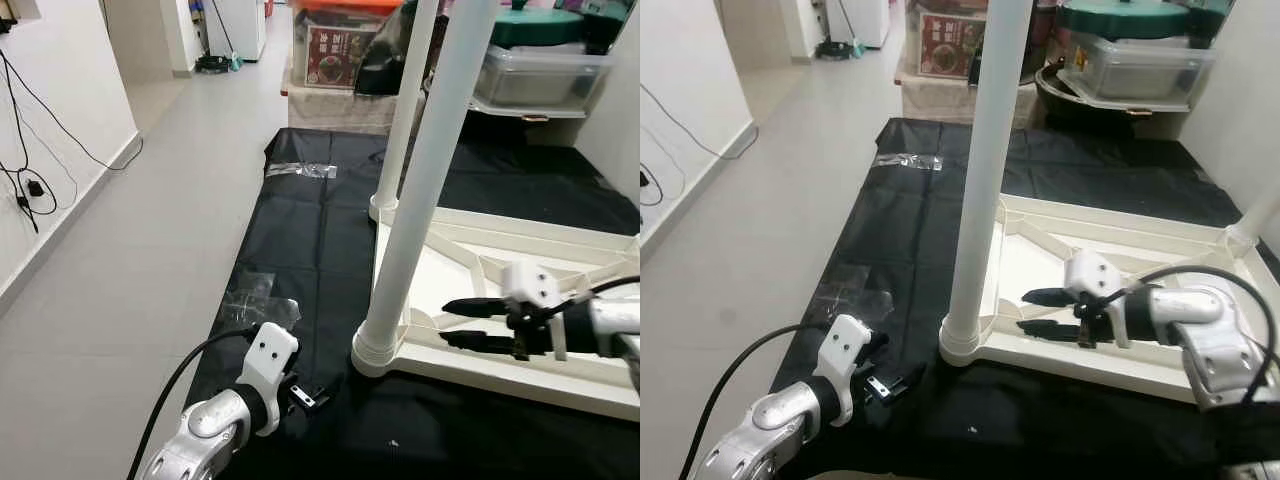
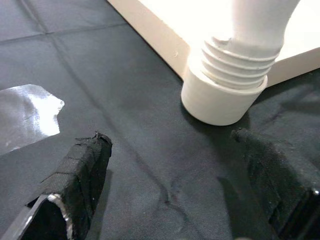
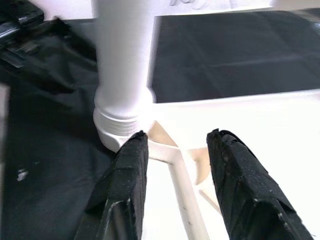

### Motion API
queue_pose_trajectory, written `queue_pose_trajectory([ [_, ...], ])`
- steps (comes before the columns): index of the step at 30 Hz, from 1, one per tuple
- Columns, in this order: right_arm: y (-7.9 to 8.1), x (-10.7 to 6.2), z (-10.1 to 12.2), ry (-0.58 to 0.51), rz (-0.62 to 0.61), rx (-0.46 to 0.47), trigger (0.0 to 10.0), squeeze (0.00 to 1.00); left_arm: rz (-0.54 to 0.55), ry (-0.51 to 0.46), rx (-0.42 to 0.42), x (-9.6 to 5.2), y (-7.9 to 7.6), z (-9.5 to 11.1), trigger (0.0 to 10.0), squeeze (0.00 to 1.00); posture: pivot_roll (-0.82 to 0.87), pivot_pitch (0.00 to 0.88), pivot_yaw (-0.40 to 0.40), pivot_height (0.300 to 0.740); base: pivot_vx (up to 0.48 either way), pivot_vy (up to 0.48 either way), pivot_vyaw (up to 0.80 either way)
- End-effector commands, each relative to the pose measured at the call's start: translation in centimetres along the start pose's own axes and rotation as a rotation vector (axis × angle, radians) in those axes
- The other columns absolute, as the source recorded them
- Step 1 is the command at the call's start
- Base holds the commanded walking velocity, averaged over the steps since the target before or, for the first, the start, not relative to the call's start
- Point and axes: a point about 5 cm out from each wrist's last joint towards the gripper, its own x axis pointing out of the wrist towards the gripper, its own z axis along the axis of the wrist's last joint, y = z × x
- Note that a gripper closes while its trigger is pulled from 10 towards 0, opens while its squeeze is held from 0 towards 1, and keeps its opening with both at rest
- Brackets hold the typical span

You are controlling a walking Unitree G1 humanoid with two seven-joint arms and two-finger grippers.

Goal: Building children table

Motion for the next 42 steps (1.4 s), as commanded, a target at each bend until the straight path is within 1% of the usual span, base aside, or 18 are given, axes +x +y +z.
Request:
queue_pose_trajectory([
  [1, -0.3, -0.8, 0.3, -0.067, -0.078, 0.075, 10.0, 0.0, -0.004, 0.009, 0.007, 0.2, 0.0, -0.3, 10.0, 0.0, 0.15, 0.0, -0.064, 0.74, 0.0, 0.0, 0.0],
  [3, 0.1, -2.2, 0.7, -0.202, -0.146, 0.16, 10.0, 0.0, -0.001, 0.01, 0.012, 0.4, 0.2, -0.4, 10.0, 0.0, 0.15, 0.0, -0.059, 0.74, 0.0, 0.0, 0.0],
  [4, 0.1, -2.2, 0.7, -0.202, -0.146, 0.16, 10.0, 0.0, -0.001, 0.01, 0.012, 0.4, 0.2, -0.4, 10.0, 0.0, 0.15, 0.0, -0.059, 0.74, 0.0, 0.0, 0.0],
  [5, 0.5, -2.6, 1.0, -0.279, -0.151, 0.178, 10.0, 0.0, 0.0, 0.01, 0.014, 0.5, 0.3, -0.4, 10.0, 0.0, 0.15, 0.0, -0.055, 0.74, 0.0, 0.0, 0.0],
  [6, 0.9, -2.7, 1.0, -0.313, -0.148, 0.194, 10.0, 0.0, 0.001, 0.01, 0.014, 0.6, 0.4, -0.5, 10.0, 0.0, 0.14, 0.0, -0.044, 0.74, 0.0, 0.0, 0.0],
  [7, 1.3, -2.3, 1.3, -0.355, -0.134, 0.227, 10.0, 0.0, 0.0, 0.011, 0.015, 0.8, 0.5, -0.5, 10.0, 0.0, 0.14, 0.0, -0.043, 0.74, 0.0, 0.0, 0.0],
  [8, 1.3, -2.3, 1.3, -0.355, -0.134, 0.227, 10.0, 0.0, 0.0, 0.011, 0.015, 0.8, 0.5, -0.5, 10.0, 0.0, 0.14, 0.0, -0.043, 0.74, 0.0, 0.0, 0.0],
  [10, 2.1, -1.4, 2.0, -0.416, -0.059, 0.299, 10.0, 0.0, -0.002, 0.009, 0.019, 1.0, 0.6, -0.5, 10.0, 0.0, 0.14, 0.0, -0.042, 0.74, 0.0, 0.0, 0.0],
  [12, 2.5, -0.9, 2.2, -0.423, -0.036, 0.302, 10.0, 0.0, -0.002, 0.009, 0.021, 1.1, 0.6, -0.5, 10.0, 0.0, 0.15, 0.0, -0.044, 0.74, 0.0, 0.0, 0.0],
  [13, 2.7, 0.0, 2.4, -0.414, -0.017, 0.284, 10.0, 0.0, 0.0, 0.009, 0.023, 1.2, 0.7, -0.6, 10.0, 0.0, 0.15, 0.0, -0.046, 0.74, 0.0, 0.0, 0.0],
  [15, 2.8, 0.4, 2.5, -0.409, -0.012, 0.275, 10.0, 0.0, 0.0, 0.008, 0.023, 1.2, 0.7, -0.6, 10.0, 0.0, 0.15, 0.0, -0.046, 0.74, 0.0, 0.0, 0.0],
  [16, 2.6, 0.8, 2.7, -0.42, -0.014, 0.265, 10.0, 1.0, 0.001, 0.007, 0.025, 1.2, 0.7, -0.6, 10.0, 0.0, 0.15, 0.0, -0.049, 0.74, 0.0, 0.0, 0.0],
  [19, 2.5, 1.3, 3.0, -0.421, -0.016, 0.261, 10.0, 1.0, 0.004, 0.004, 0.029, 1.3, 0.7, -0.6, 10.0, 0.0, 0.16, 0.0, -0.055, 0.74, 0.0, 0.0, 0.0],
  [20, 2.4, 1.7, 3.2, -0.415, -0.012, 0.257, 10.0, 0.0, 0.007, 0.002, 0.031, 1.3, 0.8, -0.6, 10.0, 0.0, 0.16, 0.0, -0.058, 0.74, 0.0, 0.0, 0.0],
  [27, 1.6, 2.8, 4.0, -0.404, -0.023, 0.26, 10.0, 0.0, 0.01, -0.002, 0.033, 1.4, 0.9, -0.7, 10.0, 0.0, 0.16, 0.0, -0.06, 0.74, 0.0, 0.0, 0.0],
  [32, 1.8, 3.4, 4.4, -0.417, 0.009, 0.258, 10.0, 0.0, 0.009, -0.003, 0.032, 1.4, 0.9, -0.7, 10.0, 0.0, 0.16, 0.0, -0.06, 0.74, 0.0, 0.0, 0.0],
  [34, 1.9, 4.5, 4.8, -0.423, 0.034, 0.25, 10.0, 0.0, 0.007, -0.004, 0.029, 1.3, 0.8, -0.7, 10.0, 0.0, 0.16, 0.0, -0.061, 0.74, 0.0, 0.0, 0.0],
  [42, 2.0, 5.8, 5.6, -0.446, 0.07, 0.242, 10.0, 0.0, 0.006, -0.005, 0.027, 1.3, 0.7, -0.7, 10.0, 0.0, 0.17, 0.0, -0.066, 0.74, 0.0, 0.0, 0.0],
])
